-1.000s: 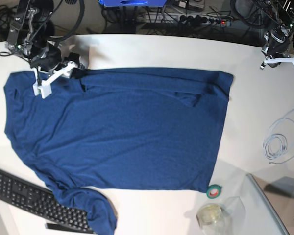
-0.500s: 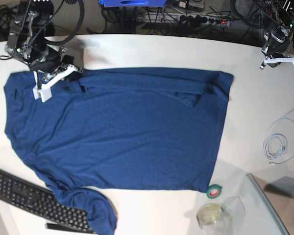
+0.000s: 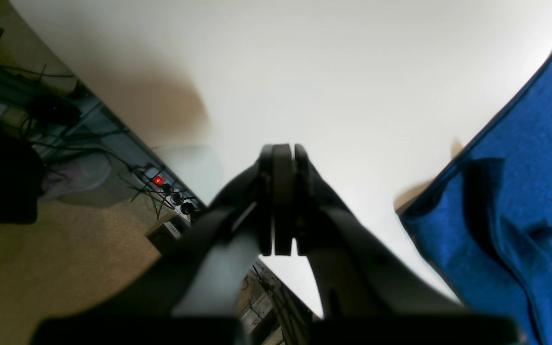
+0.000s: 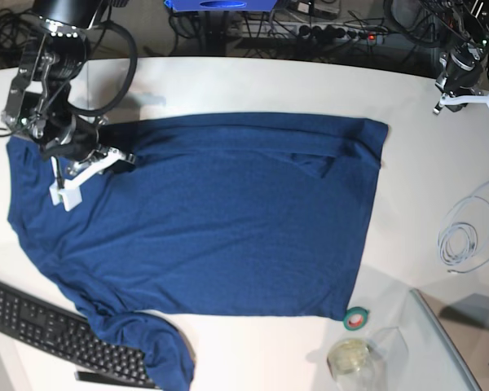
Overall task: Layout the t-shirt on the table in an organized manner, then fold the t-shirt properly
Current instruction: 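Move the right gripper along the shirt edge toward its corner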
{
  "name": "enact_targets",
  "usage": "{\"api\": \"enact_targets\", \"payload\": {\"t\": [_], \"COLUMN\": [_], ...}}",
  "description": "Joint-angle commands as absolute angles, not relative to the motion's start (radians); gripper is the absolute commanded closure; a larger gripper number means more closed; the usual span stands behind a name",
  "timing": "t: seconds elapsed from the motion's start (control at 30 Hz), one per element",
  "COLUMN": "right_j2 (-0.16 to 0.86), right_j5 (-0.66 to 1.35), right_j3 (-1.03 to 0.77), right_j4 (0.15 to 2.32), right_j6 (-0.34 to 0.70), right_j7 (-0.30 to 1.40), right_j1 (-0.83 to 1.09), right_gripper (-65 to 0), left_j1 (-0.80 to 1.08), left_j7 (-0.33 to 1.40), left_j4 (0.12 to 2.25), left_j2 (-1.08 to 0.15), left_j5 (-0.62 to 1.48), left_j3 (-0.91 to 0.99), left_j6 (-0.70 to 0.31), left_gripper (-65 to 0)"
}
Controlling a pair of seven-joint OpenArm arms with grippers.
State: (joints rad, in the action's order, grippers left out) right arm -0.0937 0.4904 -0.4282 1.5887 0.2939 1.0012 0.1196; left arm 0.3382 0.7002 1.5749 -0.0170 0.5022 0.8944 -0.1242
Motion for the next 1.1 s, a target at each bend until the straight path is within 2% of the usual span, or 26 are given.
{"api": "enact_targets", "payload": {"t": [0.0,0.2,0.63,0.7,0.83,0.87,0.97,1.07], "right_j2": [-0.09,-0.088,-0.088,-0.096,-0.096,-0.094,-0.088,-0.036], "right_j5": [0.506,0.506,0.506,0.506,0.509,0.509,0.509,0.504], "right_j3": [-0.432,-0.433,-0.453,-0.495,-0.544,-0.55,-0.509,-0.312], "right_j4": [1.589,1.461,1.44,1.432,1.437,1.445,1.537,1.676], "right_j6": [0.292,0.292,0.289,0.289,0.291,0.297,0.318,0.351], "right_j7": [0.995,0.993,0.992,0.992,0.992,0.983,0.963,0.983], "right_j1": [0.101,0.048,-0.024,-0.03,-0.038,-0.038,0.016,0.117], "right_gripper": [-0.2,-0.2,-1.1,-9.0,-31.4,-33.0,-30.5,-24.6], "left_j1": [0.341,0.341,0.341,0.341,0.341,0.341,0.341,0.341], "left_j7": [0.685,0.685,0.685,0.685,0.685,0.685,0.685,0.685], "left_j4": [1.589,1.589,1.589,1.589,1.589,1.589,1.589,1.589], "left_j2": [-0.03,-0.03,-0.03,-0.03,-0.03,-0.03,-0.03,-0.03], "left_j5": [0.509,0.509,0.509,0.509,0.509,0.509,0.509,0.509], "left_j3": [0.9,0.9,0.901,0.901,0.901,0.901,0.901,0.901], "left_j6": [-0.128,-0.128,-0.128,-0.128,-0.128,-0.128,-0.128,-0.128], "left_gripper": [0.0,0.0,0.0,0.0,0.0,0.0,0.0,0.0]}}
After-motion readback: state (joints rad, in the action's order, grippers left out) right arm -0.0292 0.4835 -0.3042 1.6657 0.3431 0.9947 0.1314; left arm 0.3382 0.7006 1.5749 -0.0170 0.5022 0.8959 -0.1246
